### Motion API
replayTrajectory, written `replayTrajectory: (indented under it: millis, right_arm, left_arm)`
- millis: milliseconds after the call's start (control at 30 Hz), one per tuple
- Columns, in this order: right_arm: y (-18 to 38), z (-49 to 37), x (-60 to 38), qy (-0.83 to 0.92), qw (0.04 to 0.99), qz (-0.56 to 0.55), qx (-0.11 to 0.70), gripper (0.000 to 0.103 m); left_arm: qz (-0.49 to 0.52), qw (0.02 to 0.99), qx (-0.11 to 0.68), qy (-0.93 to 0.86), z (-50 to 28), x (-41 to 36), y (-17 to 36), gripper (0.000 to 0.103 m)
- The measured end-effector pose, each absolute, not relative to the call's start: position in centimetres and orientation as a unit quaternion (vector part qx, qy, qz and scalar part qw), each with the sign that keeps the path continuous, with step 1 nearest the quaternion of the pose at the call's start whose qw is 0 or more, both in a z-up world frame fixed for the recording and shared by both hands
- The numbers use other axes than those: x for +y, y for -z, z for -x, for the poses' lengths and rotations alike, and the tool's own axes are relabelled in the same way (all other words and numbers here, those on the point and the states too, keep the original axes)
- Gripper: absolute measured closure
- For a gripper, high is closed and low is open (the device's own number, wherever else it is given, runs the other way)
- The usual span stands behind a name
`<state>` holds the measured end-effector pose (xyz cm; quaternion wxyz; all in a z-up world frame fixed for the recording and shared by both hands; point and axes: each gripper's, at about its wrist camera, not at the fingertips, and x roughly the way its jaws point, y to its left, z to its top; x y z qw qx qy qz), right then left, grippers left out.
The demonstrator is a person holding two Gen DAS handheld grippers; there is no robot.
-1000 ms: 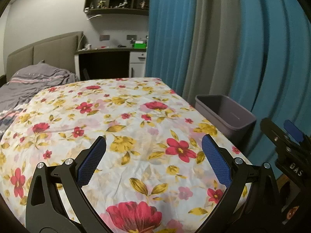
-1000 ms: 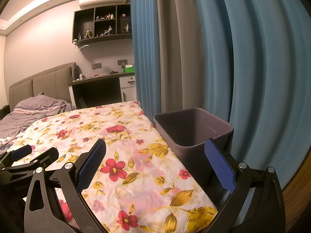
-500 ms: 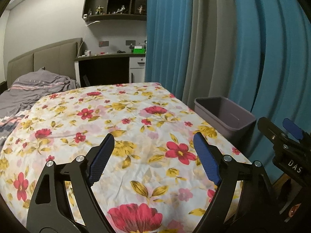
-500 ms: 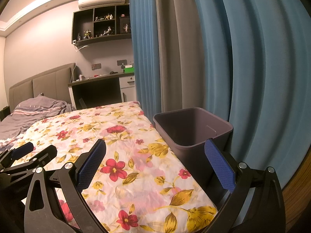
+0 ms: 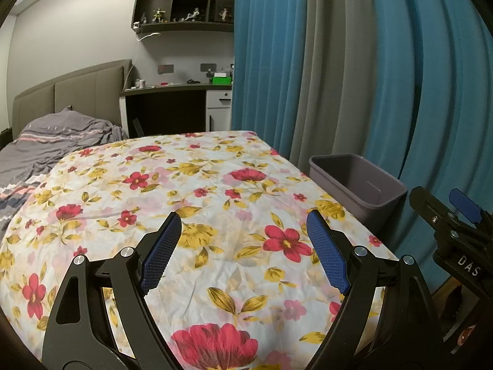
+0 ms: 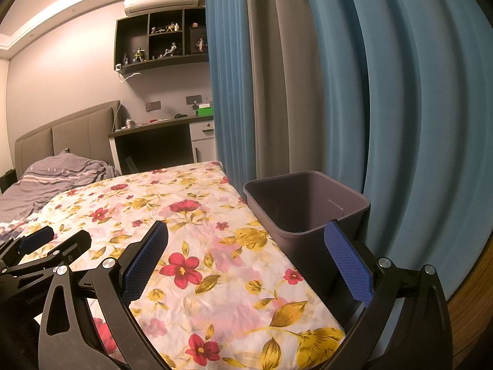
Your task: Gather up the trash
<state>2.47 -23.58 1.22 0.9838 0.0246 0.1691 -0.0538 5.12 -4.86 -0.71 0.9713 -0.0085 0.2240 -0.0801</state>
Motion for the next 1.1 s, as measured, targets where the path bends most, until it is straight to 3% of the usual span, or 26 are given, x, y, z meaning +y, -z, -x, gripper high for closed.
replayTrajectory:
  millis: [1100]
  right_arm:
    - [-1.31, -2.52, -23.33, 0.054, 0.984, -0.027, 0.169, 0.006]
  left_arm:
    - [0.007, 0.971, 0.224, 0.077, -5.24, -4.68, 0.62, 0.021]
